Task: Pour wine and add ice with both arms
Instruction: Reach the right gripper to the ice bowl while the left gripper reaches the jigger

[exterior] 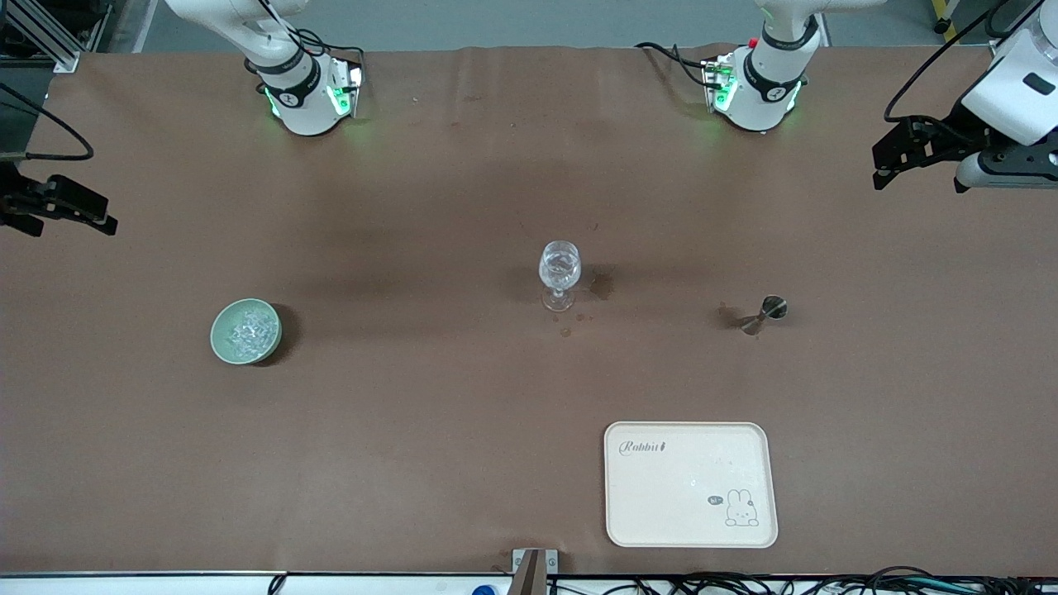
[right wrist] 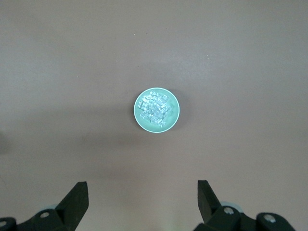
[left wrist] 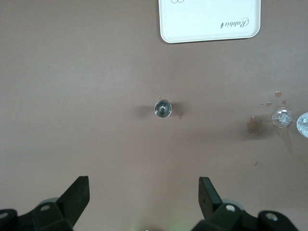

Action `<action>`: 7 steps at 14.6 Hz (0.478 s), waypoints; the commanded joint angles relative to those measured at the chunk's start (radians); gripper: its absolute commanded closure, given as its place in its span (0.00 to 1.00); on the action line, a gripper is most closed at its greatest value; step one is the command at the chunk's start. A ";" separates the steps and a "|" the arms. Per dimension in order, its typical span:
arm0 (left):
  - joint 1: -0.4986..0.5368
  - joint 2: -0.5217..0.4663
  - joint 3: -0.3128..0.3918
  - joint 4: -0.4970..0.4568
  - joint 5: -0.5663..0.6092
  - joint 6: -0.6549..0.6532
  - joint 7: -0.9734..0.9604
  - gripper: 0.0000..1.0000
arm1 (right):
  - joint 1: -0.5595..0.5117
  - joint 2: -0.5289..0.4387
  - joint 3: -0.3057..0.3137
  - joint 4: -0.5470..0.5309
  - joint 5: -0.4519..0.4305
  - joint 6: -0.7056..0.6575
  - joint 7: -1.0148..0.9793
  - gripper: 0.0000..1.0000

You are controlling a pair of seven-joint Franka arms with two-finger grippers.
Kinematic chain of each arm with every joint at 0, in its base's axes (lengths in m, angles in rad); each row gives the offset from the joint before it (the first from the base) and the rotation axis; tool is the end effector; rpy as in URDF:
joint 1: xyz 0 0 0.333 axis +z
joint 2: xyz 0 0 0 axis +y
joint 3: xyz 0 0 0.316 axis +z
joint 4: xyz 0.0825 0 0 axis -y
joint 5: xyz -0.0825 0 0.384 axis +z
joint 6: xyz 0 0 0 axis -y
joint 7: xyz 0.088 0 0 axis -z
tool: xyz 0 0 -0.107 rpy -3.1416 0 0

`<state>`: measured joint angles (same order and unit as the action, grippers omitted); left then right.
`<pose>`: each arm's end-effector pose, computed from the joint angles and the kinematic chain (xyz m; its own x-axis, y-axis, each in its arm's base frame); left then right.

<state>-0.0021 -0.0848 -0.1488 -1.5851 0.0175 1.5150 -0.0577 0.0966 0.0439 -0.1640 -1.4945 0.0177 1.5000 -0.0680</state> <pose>0.5163 -0.0804 0.6580 0.9957 -0.0917 0.0155 -0.0913 -0.9954 -0.0292 0.5601 -0.0336 0.6300 0.9993 0.0018 -0.0370 0.0013 -0.9999 -0.0131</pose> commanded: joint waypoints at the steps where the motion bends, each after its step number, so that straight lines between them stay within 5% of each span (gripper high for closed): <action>1: 0.002 0.007 -0.001 0.011 -0.011 -0.004 0.003 0.00 | -0.005 -0.013 0.003 -0.018 0.005 0.005 -0.010 0.00; 7: 0.034 0.086 0.015 0.062 0.036 0.014 0.015 0.00 | -0.008 -0.012 0.003 -0.097 0.005 0.087 -0.010 0.00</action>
<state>0.0123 -0.0475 -0.1360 -1.5660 0.0249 1.5241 -0.0585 0.0962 0.0446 -0.1644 -1.5277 0.0177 1.5339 -0.0681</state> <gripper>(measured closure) 0.000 0.000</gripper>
